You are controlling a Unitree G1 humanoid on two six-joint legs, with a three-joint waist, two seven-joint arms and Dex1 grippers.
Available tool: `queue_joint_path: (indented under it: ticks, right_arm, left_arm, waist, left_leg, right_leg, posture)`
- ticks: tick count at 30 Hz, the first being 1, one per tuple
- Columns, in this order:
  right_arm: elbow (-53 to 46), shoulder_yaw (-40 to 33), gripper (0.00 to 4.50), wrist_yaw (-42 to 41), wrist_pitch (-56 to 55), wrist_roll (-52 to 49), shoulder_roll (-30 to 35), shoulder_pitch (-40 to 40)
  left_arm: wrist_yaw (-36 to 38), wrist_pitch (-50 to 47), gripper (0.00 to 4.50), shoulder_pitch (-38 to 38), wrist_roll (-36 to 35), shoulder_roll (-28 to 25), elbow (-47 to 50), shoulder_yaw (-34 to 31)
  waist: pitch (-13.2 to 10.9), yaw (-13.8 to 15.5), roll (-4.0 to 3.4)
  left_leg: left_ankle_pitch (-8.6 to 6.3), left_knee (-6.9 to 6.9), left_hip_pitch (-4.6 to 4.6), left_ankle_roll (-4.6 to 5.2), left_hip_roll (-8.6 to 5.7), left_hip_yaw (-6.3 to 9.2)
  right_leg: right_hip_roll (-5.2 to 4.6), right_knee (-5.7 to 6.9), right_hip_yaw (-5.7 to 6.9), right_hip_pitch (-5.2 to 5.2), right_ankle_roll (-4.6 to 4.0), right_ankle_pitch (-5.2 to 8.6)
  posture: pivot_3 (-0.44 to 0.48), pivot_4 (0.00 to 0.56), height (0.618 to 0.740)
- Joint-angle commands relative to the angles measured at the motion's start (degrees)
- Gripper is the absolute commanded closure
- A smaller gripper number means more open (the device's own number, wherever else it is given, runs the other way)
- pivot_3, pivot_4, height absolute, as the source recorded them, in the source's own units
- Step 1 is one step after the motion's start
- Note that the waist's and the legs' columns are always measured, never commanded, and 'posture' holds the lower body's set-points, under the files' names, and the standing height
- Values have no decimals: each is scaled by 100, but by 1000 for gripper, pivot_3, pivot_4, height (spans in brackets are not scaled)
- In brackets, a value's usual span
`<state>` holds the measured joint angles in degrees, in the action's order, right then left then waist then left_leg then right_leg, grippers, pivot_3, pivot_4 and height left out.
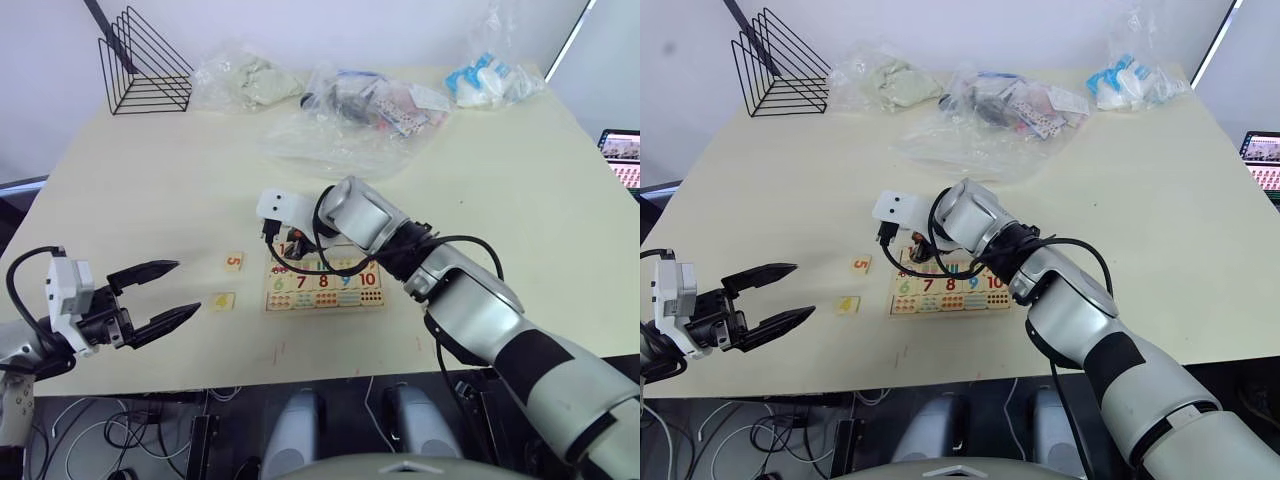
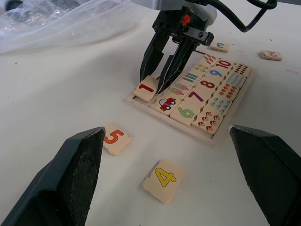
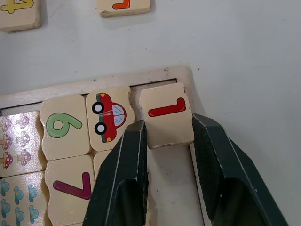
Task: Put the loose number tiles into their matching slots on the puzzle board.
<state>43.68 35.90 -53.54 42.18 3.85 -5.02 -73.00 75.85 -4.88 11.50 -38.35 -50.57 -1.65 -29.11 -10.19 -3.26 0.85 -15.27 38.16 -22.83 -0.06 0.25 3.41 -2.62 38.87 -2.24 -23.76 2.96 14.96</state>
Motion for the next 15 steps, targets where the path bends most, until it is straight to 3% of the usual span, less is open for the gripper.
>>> queue_joint_path:
  ticks: [1,15]
  right_arm:
    - [-97,-146,3679,-127,-103,60,-85,-174]
    - [45,-262,3679,-175,-266,211,-232,-136]
  left_arm:
    - [-2,5,0,-34,-6,-28,132,-230]
    - [131,73,0,-45,48,-31,-27,-262]
  waist:
    - [0,-27,0]
    - [0,-74,0]
  left_leg:
    - [0,-1,0,0,0,0]
    - [1,-12,0,-3,3,-1]
  right_leg:
    - [0,0,0,-1,0,0]
    - [-3,-1,1,-10,-3,-1]
  posture:
    - [0,150,740]
    - [0,150,740]
